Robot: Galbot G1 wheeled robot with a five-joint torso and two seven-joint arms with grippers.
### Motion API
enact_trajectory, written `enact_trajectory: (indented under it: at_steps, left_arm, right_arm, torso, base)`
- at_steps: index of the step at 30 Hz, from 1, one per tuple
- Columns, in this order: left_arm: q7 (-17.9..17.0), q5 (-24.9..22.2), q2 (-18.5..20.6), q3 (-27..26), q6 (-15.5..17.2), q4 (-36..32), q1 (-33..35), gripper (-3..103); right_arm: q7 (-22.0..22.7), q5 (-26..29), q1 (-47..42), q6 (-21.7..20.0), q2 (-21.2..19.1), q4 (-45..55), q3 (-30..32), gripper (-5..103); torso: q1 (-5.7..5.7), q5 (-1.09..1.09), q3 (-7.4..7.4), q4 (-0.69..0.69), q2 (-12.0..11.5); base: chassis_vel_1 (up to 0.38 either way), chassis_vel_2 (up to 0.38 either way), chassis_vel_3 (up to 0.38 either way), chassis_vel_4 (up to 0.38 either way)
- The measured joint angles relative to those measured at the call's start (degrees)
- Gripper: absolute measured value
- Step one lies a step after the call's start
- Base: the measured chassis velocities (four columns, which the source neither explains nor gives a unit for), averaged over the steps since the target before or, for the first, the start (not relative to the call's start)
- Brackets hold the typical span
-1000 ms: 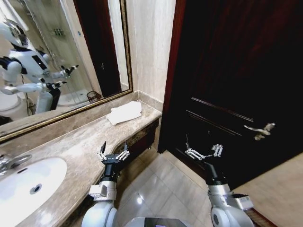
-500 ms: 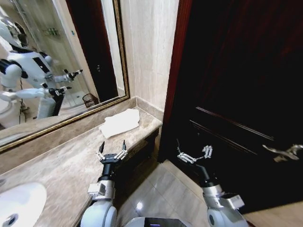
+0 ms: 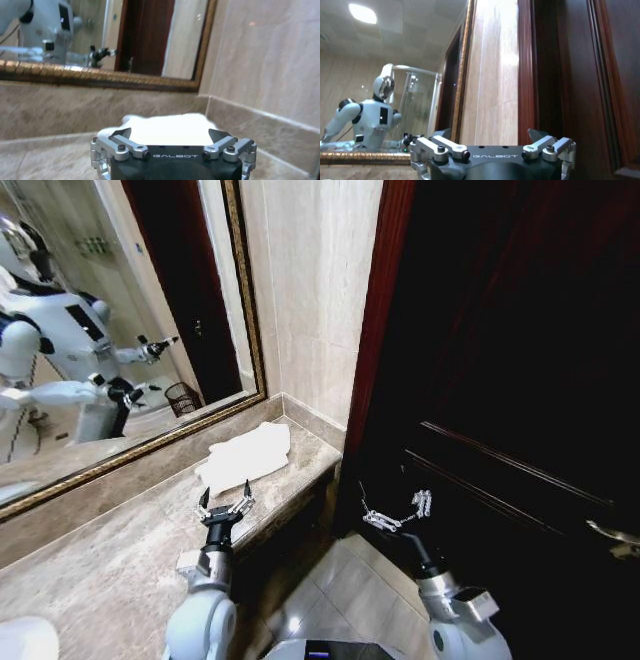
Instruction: Discard the used towel into the hamper.
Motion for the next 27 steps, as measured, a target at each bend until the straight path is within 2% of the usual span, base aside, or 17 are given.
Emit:
enact_trajectory:
  at_steps: [7, 9, 14, 21, 27]
  left_arm:
    - [-1.0, -1.7, 2.7, -0.5, 0.9, 8.5, -9.0, 100]
    - [-1.5, -3.6, 4.6, -0.4, 2.0, 11.8, -12.8, 100]
    - [-2.2, -5.8, 6.4, 0.1, 3.1, 15.2, -16.4, 100]
    - [-4.6, -11.1, 9.6, 2.6, 7.6, 22.2, -24.4, 100]
    - [-4.1, -11.7, 11.0, 3.5, 8.5, 26.4, -27.4, 100]
  right_arm:
    - [0.6, -0.6, 0.0, 0.0, -0.4, -3.1, 0.5, 100]
    - [1.1, -1.1, 0.2, -0.1, -0.5, -4.6, 0.8, 100]
    - [1.3, -1.8, 0.7, -0.2, -0.3, -5.8, 0.8, 100]
    - [2.0, -2.4, 1.4, -0.3, 0.1, -7.6, 1.4, 100]
    - [2.4, -2.5, 1.4, 0.0, 0.4, -8.2, 1.7, 100]
  torso:
    - [0.02, 0.01, 0.00, -0.02, 0.0]
    - [0.05, 0.01, 0.01, -0.02, 0.0]
    - [0.05, 0.01, 0.01, -0.01, 0.0]
    - [0.04, 0.01, 0.01, -0.02, 0.0]
    - [0.04, 0.00, 0.01, -0.01, 0.0]
  base:
    - [0.011, -0.006, -0.005, 0.005]
    - [0.000, 0.000, 0.000, 0.000]
    - [0.000, 0.000, 0.000, 0.000]
    - [0.000, 0.000, 0.000, 0.000]
    - [0.000, 0.000, 0.000, 0.000]
